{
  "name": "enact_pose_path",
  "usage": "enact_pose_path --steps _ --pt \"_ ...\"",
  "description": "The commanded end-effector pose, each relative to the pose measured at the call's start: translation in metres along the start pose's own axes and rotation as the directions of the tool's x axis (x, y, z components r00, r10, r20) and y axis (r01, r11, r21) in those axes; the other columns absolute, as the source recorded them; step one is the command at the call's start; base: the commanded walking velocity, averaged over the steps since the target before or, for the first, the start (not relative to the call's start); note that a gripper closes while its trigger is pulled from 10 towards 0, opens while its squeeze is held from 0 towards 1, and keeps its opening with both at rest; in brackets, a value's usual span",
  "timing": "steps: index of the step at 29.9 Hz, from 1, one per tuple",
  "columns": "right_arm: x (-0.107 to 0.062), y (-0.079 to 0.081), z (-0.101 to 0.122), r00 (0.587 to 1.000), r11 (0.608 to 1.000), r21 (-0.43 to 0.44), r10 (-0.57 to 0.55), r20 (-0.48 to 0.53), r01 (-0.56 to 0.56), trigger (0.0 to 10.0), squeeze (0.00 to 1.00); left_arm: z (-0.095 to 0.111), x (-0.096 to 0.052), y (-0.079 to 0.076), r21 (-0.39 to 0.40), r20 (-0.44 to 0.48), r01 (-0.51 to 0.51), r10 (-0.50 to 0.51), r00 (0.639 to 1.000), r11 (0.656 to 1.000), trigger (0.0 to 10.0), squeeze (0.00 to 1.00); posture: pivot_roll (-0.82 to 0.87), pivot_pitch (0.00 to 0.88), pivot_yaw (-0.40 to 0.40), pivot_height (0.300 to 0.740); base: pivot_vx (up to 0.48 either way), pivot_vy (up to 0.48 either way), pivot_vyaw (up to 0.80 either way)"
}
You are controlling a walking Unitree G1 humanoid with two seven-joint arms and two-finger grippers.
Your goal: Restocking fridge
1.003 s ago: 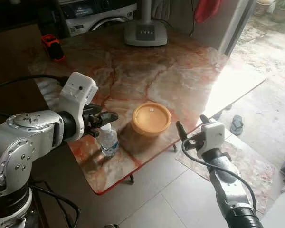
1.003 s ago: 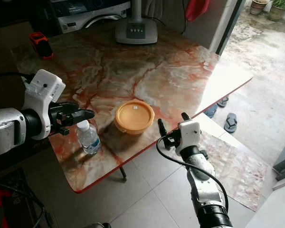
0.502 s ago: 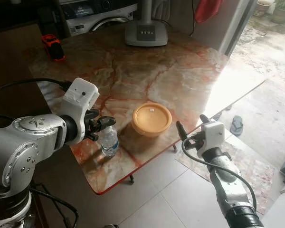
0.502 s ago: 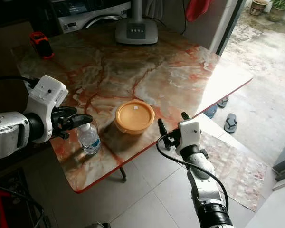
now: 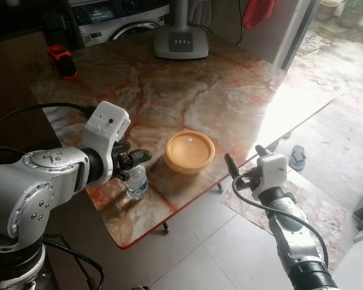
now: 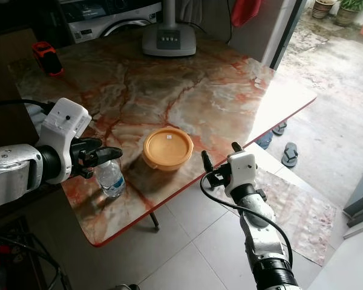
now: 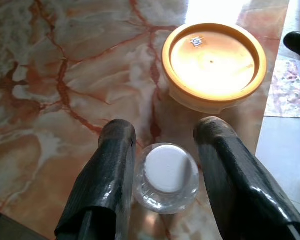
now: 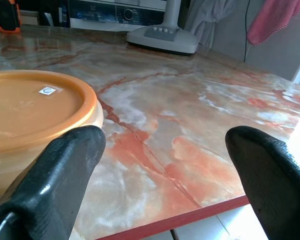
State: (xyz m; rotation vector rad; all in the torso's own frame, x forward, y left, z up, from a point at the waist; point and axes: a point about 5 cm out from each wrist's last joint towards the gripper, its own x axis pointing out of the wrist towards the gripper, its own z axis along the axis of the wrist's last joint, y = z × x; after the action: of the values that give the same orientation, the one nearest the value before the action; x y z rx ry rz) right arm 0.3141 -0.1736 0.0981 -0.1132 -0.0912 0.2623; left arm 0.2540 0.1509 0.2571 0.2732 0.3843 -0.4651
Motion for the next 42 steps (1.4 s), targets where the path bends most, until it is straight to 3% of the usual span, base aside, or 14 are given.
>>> enact_pose_path --steps 1,2,16,17,18,19,23,24,42 --pt "0.0000 -0.0007 -0.0019 1.000 1.000 -0.004 0.006 -0.008 -0.006 10.0 0.00 -0.0029 0.0004 0.0013 0.011 -0.010 -0.021 0.021 1.000 1.000 10.0 0.05 0.10 0.087 -0.051 0.740 0.000 0.000 0.00" --pt "-0.0001 -0.0005 -0.0020 1.000 1.000 -0.003 0.007 -0.009 -0.007 10.0 0.00 -0.0032 0.0006 0.0021 0.015 -0.009 -0.030 0.030 1.000 0.999 10.0 1.00 0.10 0.090 -0.052 0.740 0.000 0.000 0.00" --pt "-0.0005 -0.0011 -0.0026 1.000 1.000 -0.006 0.015 -0.015 -0.015 10.0 0.00 -0.0029 0.0025 0.0010 0.007 0.006 -0.028 0.028 1.000 1.000 10.0 1.00 0.09 0.091 -0.053 0.740 0.000 0.000 0.00" --pt "-0.0005 -0.0007 -0.0028 1.000 1.000 -0.006 0.017 -0.016 -0.017 10.0 0.00 -0.0036 0.0030 0.0017 0.005 0.003 -0.035 0.035 0.999 0.999 10.0 0.61 0.09 0.091 -0.053 0.740 0.000 0.000 0.00" --pt "-0.0005 -0.0004 -0.0029 1.000 1.000 -0.006 0.018 -0.016 -0.018 10.0 0.00 -0.0042 0.0033 0.0021 0.004 0.000 -0.039 0.039 0.999 0.999 10.0 0.61 0.09 0.091 -0.053 0.740 0.000 0.000 0.00" --pt "-0.0005 -0.0002 -0.0030 1.000 1.000 -0.006 0.019 -0.017 -0.019 10.0 0.00 -0.0047 0.0033 0.0022 0.012 0.000 -0.040 0.040 0.999 0.999 10.0 0.00 0.09 0.090 -0.055 0.740 0.000 0.000 0.00" --pt "-0.0003 0.0002 -0.0029 1.000 1.000 -0.005 0.022 -0.017 -0.022 10.0 0.00 -0.0043 0.0034 0.0018 0.028 0.015 -0.044 0.043 0.999 0.999 10.0 0.00 0.09 0.089 -0.056 0.740 0.000 0.000 0.00" --pt "-0.0001 0.0002 -0.0029 1.000 1.000 -0.005 0.022 -0.018 -0.022 10.0 0.00 -0.0043 0.0035 0.0016 0.028 0.015 -0.042 0.042 0.999 0.999 10.0 1.00 0.09 0.087 -0.056 0.740 0.000 0.000 0.00" --pt "0.0008 -0.0009 -0.0025 0.999 1.000 -0.008 0.027 -0.019 -0.027 10.0 0.00 -0.0034 0.0048 -0.0029 -0.008 0.022 0.000 0.000 1.000 1.000 10.0 1.00 0.09 0.084 -0.059 0.740 0.000 0.000 0.00"
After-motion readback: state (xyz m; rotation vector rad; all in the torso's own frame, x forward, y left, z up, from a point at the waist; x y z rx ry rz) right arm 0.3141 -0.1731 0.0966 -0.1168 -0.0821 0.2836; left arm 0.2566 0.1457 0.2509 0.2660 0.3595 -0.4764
